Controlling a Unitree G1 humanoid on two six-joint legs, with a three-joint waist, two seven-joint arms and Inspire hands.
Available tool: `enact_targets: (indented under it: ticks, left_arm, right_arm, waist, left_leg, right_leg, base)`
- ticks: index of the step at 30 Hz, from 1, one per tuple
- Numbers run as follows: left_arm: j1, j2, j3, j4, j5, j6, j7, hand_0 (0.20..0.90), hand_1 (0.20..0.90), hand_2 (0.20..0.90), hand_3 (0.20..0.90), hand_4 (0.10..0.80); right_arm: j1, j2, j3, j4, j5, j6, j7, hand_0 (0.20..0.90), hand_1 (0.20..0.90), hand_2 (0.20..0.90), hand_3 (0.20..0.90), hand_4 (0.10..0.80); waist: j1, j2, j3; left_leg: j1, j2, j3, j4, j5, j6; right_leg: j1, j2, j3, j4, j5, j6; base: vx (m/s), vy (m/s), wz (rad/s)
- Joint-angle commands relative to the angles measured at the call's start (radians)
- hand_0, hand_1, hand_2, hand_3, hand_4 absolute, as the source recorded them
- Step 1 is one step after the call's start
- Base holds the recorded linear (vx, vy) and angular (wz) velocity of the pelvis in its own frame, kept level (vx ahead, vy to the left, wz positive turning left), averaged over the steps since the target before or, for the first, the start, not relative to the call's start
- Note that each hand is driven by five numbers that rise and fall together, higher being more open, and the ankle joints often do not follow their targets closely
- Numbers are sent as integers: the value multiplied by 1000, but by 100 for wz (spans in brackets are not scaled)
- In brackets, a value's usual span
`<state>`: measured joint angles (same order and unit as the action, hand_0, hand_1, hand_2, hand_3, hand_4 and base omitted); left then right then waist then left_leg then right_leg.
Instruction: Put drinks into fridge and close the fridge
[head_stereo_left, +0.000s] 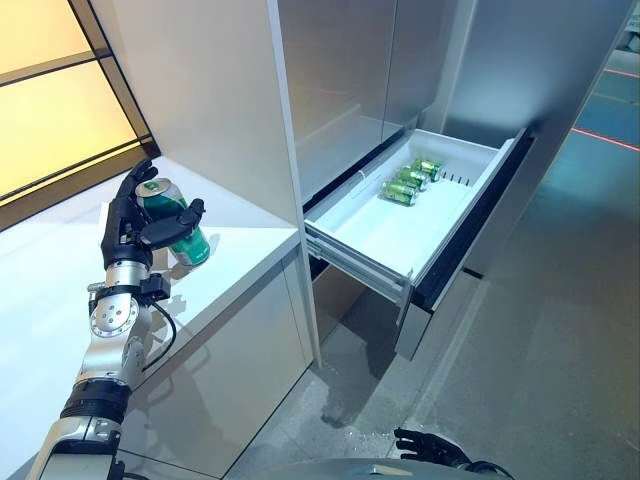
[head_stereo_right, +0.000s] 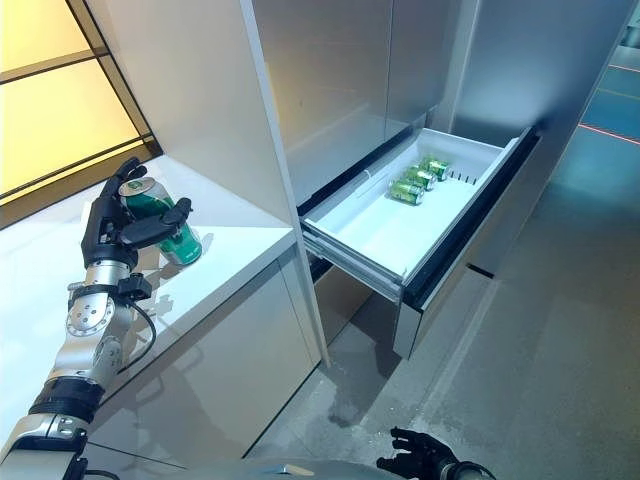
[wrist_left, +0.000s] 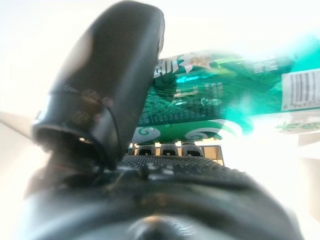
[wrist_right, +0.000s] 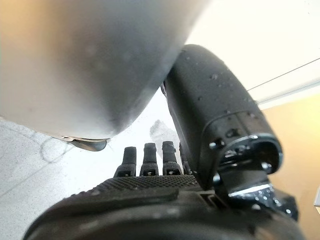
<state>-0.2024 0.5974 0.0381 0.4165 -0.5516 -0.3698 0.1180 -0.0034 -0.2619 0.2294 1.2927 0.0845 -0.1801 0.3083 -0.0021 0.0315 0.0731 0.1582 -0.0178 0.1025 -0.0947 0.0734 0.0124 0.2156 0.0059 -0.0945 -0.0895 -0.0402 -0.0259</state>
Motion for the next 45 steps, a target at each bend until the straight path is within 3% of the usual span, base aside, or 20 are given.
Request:
enact_targets:
  ticks: [1,9,34,45]
  left_arm:
    - [-125,32,59,-18,-33,-112,6,900,900,900,900,800]
    - [-160,38,72,-85,-108,-120,-12,900,900,900,900,800]
    - [-183,58,59,-123,-71,-82,3,900,900,900,900,800]
    - [-176,82,44,-121,-6,-6,8,900,900,900,900,800]
  right_arm:
    - [-13,-39,5,24,-22,-16,19,900,900,900,900,800]
    - [-12,-38,10,31,-28,-24,18,900,900,900,900,800]
    - [-13,-38,21,44,-24,-33,20,900,900,900,900,800]
    - [-12,-42,20,38,-16,-30,21,900,900,900,900,800]
  waist:
    - [1,11,-19]
    - [-3,11,-23]
    - [-4,15,-26]
    - [-4,16,-23]
  left_leg:
    - [44,-33,-5,18,-149,31]
    - [44,-31,-4,16,-150,30]
    - [46,-33,-6,15,-150,28]
    - [46,-33,-6,17,-150,30]
  right_leg:
    - [-69,-26,-47,102,-50,70]
    - [-71,-26,-44,103,-50,70]
    - [-67,-23,-41,98,-49,68]
    - [-67,-24,-40,100,-50,68]
  base:
    - [0,0,0]
    - [0,0,0]
    - [0,0,0]
    - [0,0,0]
